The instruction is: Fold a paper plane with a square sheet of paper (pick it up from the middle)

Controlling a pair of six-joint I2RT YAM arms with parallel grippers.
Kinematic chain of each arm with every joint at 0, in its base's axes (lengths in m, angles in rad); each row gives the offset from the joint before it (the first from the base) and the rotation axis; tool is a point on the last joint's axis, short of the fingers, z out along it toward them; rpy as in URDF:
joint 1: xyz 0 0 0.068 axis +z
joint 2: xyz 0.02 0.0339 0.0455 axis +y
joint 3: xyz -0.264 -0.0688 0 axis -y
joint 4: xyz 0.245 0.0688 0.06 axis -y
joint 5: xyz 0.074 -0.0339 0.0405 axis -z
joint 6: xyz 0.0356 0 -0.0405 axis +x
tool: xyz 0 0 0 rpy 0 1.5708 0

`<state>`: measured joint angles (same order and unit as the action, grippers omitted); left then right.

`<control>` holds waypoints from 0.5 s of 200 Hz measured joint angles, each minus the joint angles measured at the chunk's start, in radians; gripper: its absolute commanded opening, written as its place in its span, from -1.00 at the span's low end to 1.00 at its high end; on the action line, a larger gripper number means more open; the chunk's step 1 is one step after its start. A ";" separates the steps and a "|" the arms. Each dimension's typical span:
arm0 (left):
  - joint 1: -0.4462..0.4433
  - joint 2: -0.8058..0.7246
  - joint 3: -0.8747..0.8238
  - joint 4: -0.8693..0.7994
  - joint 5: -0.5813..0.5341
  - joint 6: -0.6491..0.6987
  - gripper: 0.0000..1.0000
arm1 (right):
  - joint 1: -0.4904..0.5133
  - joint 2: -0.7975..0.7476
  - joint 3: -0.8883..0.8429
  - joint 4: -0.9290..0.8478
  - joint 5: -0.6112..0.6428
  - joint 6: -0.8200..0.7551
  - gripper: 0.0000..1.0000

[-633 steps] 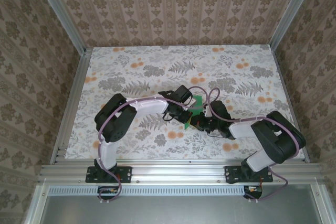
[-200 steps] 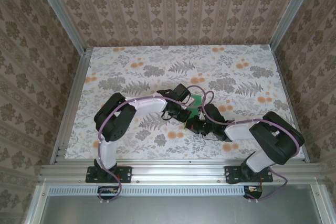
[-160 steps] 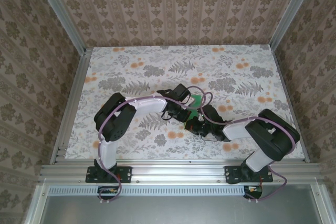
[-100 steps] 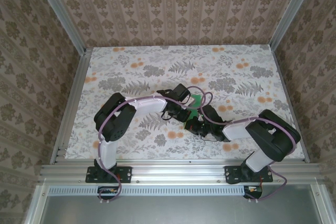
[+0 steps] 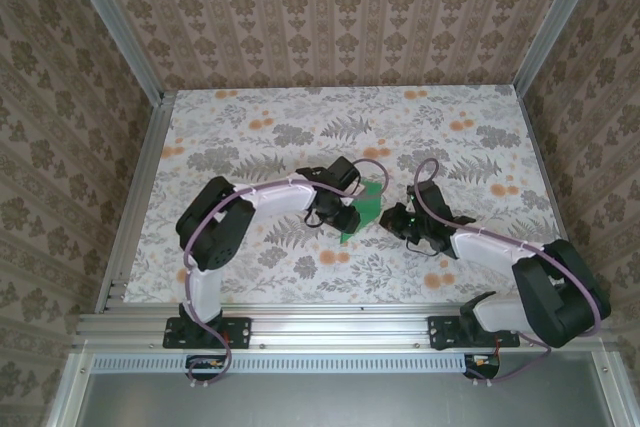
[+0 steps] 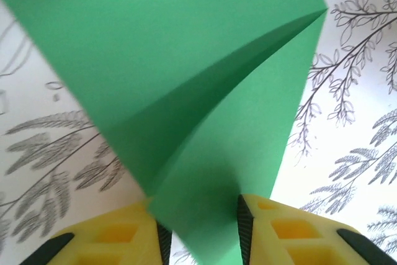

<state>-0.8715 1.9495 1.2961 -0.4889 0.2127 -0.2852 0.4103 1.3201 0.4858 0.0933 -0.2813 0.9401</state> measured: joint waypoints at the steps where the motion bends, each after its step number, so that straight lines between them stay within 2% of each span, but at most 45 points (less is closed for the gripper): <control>1: 0.001 -0.002 0.000 -0.003 -0.001 -0.003 -0.13 | 0.000 0.001 0.001 -0.001 -0.001 0.000 -0.79; 32: 0.030 -0.092 -0.001 -0.038 -0.015 -0.022 -0.12 | -0.002 0.041 0.057 -0.016 -0.060 -0.009 -0.79; 44: 0.047 -0.143 -0.011 -0.039 -0.018 -0.034 -0.20 | -0.002 0.057 0.083 -0.015 -0.088 -0.011 -0.80; 70: 0.089 -0.249 -0.049 -0.034 -0.014 -0.070 -0.53 | 0.011 0.152 0.154 0.013 -0.142 -0.013 -0.82; 100: 0.108 -0.308 -0.090 -0.024 0.005 -0.111 -0.66 | 0.033 0.261 0.208 0.044 -0.180 -0.002 -0.84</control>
<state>-0.7635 1.6413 1.2057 -0.5129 0.2173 -0.3958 0.4435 1.5814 0.6933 0.1371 -0.4614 0.9382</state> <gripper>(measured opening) 0.185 0.084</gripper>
